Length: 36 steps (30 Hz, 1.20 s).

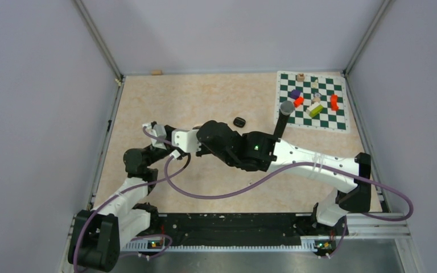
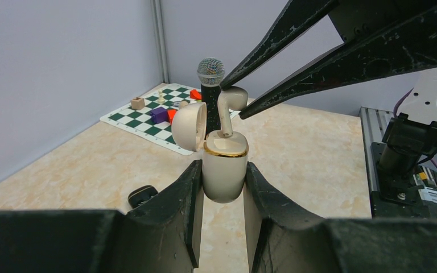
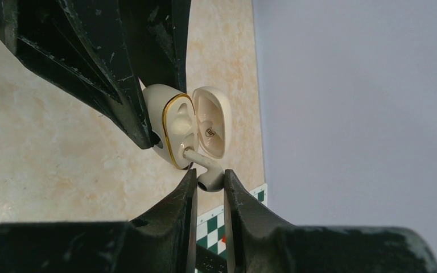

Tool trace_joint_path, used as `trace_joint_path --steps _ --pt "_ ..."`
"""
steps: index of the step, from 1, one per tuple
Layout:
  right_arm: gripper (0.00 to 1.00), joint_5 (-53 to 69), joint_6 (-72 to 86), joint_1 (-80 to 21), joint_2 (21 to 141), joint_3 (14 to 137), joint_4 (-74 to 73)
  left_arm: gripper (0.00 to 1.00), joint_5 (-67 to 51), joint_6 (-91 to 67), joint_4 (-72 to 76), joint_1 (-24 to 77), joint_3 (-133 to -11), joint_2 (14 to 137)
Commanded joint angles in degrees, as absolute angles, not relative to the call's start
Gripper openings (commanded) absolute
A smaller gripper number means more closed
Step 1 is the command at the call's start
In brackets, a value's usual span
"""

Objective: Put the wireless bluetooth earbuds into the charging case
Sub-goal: Insert the right earbud into the right side groove of the charging case.

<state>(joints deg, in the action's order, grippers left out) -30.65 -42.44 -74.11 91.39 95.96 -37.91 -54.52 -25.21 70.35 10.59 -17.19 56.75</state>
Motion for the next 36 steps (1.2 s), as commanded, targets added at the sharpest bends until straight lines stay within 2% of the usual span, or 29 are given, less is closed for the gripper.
trace_joint_path --steps 1,25,36 --pt "0.17 -32.53 -43.48 -74.35 88.77 94.79 -35.96 0.00 -53.52 -25.75 73.75 10.20 -17.81 56.15" --pt "0.17 -28.13 -43.05 -74.94 89.06 93.51 -37.53 0.00 -53.44 -26.65 74.22 10.20 -18.02 56.25" --pt "0.17 -35.19 -46.05 -74.99 88.95 91.94 -31.82 0.00 -53.53 -26.72 74.27 10.20 -18.01 56.32"
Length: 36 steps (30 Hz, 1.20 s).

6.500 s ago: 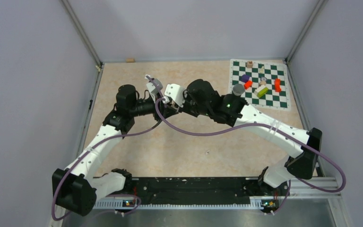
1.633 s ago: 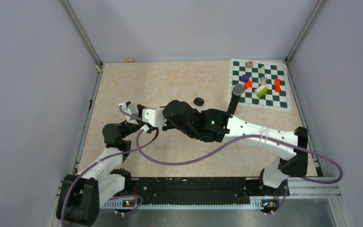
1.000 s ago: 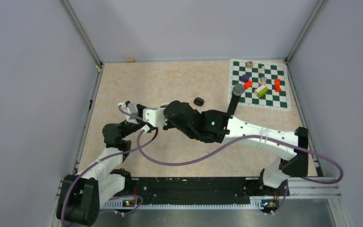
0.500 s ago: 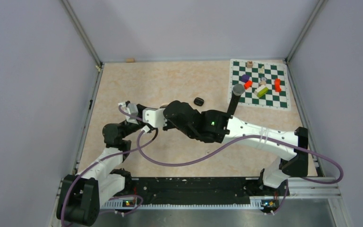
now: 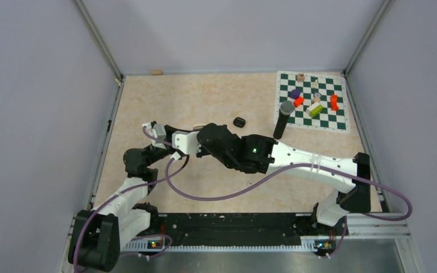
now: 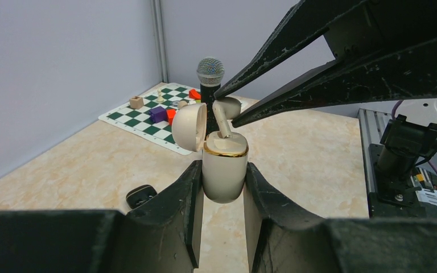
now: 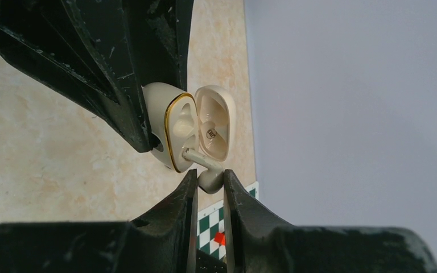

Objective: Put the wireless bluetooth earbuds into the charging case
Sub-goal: Insert the right earbud into the right side groove of the charging case.

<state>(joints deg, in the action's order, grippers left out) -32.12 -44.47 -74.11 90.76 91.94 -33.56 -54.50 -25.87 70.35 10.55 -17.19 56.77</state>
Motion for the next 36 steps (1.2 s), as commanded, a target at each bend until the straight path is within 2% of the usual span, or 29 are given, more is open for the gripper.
trace_joint_path --steps 1,36 --pt "0.17 -35.23 -46.05 -75.05 88.87 92.13 -31.82 0.00 -53.53 -26.72 74.28 10.20 -18.02 56.27" --pt "0.17 -35.42 -46.83 -76.20 88.78 90.35 -29.07 0.00 -53.12 -26.72 73.65 9.93 -18.11 56.34"
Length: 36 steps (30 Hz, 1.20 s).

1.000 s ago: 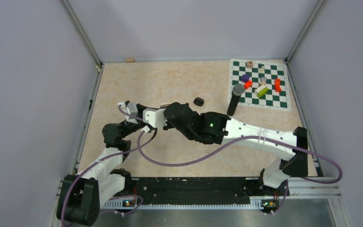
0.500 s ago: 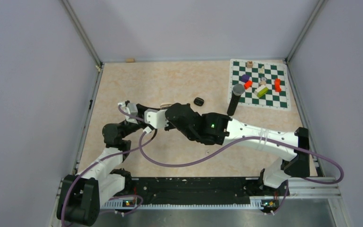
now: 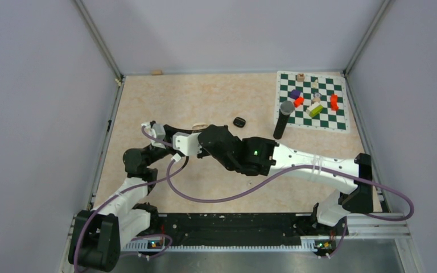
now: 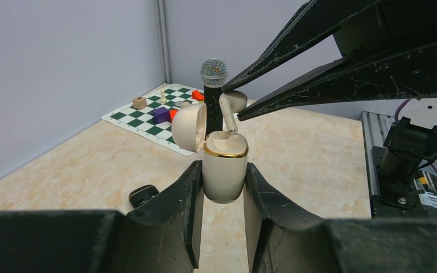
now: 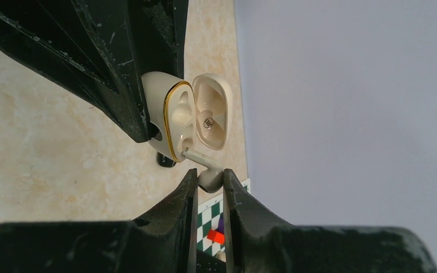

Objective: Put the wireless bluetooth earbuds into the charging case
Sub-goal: Insert the right earbud into the right side groove of the charging case, then adjust the right earbud in the right side groove of the charging case.

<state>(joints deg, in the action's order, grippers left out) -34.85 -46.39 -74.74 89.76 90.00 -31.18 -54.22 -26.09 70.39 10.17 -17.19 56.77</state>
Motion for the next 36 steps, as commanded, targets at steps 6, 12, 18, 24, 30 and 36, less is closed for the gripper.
trace_joint_path --steps 6,12,18,24,30,36 --pt "0.16 -36.24 -47.74 -76.64 89.12 88.76 -27.60 0.00 -53.17 -26.80 73.34 9.93 -18.23 56.23" --pt "0.16 -36.87 -48.27 -77.46 89.13 87.56 -25.90 0.00 -52.68 -26.72 71.21 9.93 -18.82 56.43" --pt "0.16 -36.42 -48.34 -78.26 88.96 87.41 -25.71 0.00 -52.42 -26.48 68.20 9.93 -19.58 56.67" --pt "0.16 -35.30 -48.55 -79.15 87.98 86.58 -25.74 0.00 -52.72 -26.40 64.37 9.60 -20.77 57.13" --pt "0.16 -37.46 -49.84 -79.27 88.24 85.28 -22.67 0.00 -53.21 -26.76 64.00 9.58 -21.01 57.19" --pt "0.16 -38.08 -50.62 -78.96 86.46 85.13 -22.25 0.00 -53.87 -26.72 60.35 9.34 -22.16 57.46"
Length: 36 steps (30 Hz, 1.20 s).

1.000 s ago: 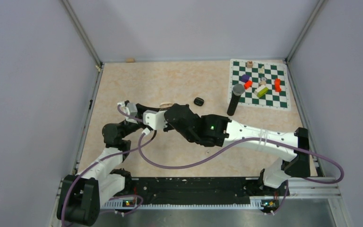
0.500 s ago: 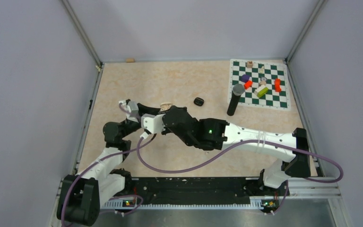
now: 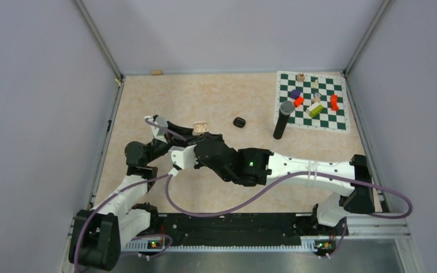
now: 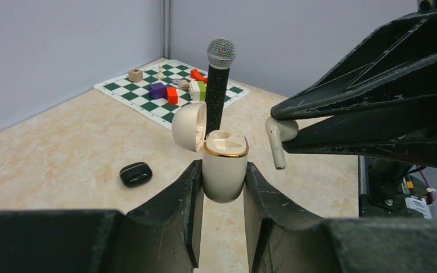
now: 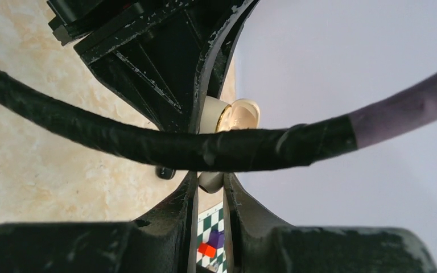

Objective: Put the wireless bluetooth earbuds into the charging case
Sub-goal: Adjust the right earbud in the right side groove of the charging case.

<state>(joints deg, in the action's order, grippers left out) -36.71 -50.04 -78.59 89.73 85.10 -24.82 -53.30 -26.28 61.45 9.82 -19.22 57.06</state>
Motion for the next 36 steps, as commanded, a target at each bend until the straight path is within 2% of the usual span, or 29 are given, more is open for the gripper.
trace_joint_path --steps 1,9,15,21,36 --pt "0.16 -37.24 -50.09 -78.66 85.91 85.23 -23.19 0.00 -53.88 -26.83 59.89 9.20 -22.34 57.58" --pt "0.16 -22.02 -41.33 -71.33 79.22 82.94 -30.47 0.00 -54.60 -28.96 50.87 8.43 -27.23 57.12" --pt "0.16 -13.62 -35.32 -64.84 77.22 78.06 -28.09 0.00 -54.66 -30.90 49.52 8.28 -28.73 57.44" --pt "0.14 -9.48 -29.29 -59.07 78.38 76.12 -22.56 0.00 -57.29 -34.02 52.15 8.26 -28.94 57.46" --pt "0.13 -4.95 -24.64 -58.77 84.19 78.84 -22.37 0.00 -60.56 -34.80 51.24 9.61 -28.87 57.51"
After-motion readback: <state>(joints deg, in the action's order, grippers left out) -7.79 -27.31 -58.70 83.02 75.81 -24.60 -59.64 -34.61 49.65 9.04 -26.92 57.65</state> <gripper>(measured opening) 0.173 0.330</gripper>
